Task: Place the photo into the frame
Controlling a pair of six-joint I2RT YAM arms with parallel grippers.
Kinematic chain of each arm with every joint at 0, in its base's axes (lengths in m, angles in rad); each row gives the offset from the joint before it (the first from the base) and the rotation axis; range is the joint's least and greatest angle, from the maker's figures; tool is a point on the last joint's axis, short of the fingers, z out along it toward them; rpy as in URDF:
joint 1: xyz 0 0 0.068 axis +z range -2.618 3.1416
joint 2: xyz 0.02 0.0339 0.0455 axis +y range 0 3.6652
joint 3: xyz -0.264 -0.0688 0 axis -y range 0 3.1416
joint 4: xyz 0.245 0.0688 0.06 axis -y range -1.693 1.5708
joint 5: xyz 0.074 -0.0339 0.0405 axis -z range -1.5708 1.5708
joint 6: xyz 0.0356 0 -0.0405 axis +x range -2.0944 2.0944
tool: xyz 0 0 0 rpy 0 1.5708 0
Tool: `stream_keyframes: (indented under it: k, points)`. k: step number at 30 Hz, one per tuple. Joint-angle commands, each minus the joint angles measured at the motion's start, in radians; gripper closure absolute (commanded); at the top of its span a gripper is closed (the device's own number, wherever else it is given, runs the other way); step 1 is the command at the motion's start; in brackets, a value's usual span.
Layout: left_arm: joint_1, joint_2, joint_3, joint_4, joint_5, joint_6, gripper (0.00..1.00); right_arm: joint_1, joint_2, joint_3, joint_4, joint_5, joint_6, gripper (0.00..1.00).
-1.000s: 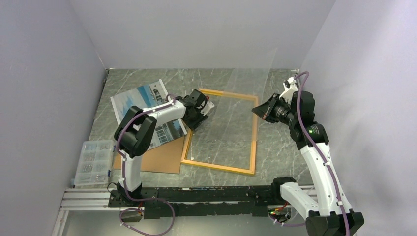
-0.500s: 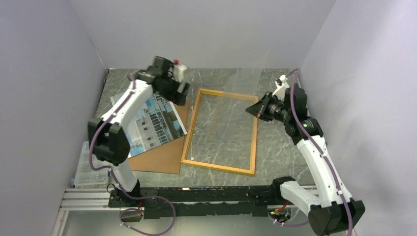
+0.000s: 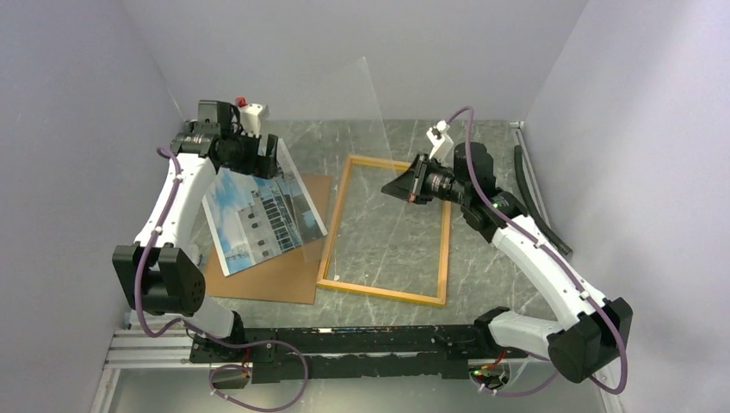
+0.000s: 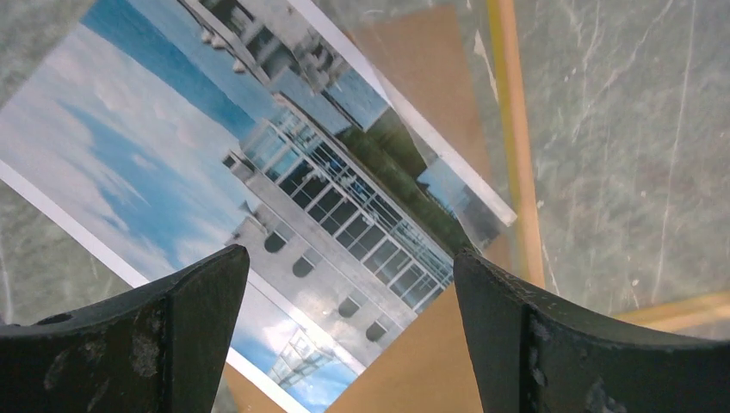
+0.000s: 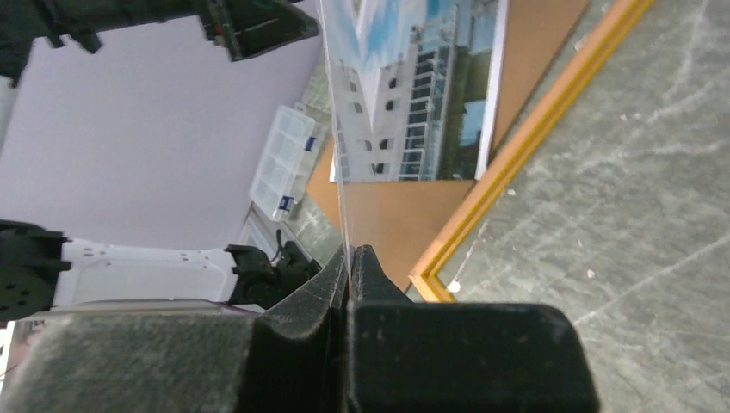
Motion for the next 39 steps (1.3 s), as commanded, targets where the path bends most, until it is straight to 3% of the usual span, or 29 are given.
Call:
stream_keyframes:
  k: [1, 6, 10, 39]
  points:
    - [0.0, -0.021, -0.073, 0.016, 0.032, 0.02, 0.06, -0.042, -0.014, -0.163, 0.18, -0.031, 0.035, 1.0]
    - [-0.001, 0.02, -0.127, 0.02, 0.045, 0.029, 0.08, -0.143, -0.03, -0.372, 0.284, -0.053, 0.042, 1.0]
    - [-0.007, 0.037, -0.154, 0.033, 0.046, 0.029, 0.09, -0.186, -0.071, -0.457, 0.265, -0.042, 0.009, 1.0]
    - [-0.212, 0.229, -0.135, 0.038, -0.063, 0.042, 0.14, -0.3, -0.219, -0.691, 0.226, 0.075, 0.0, 1.0]
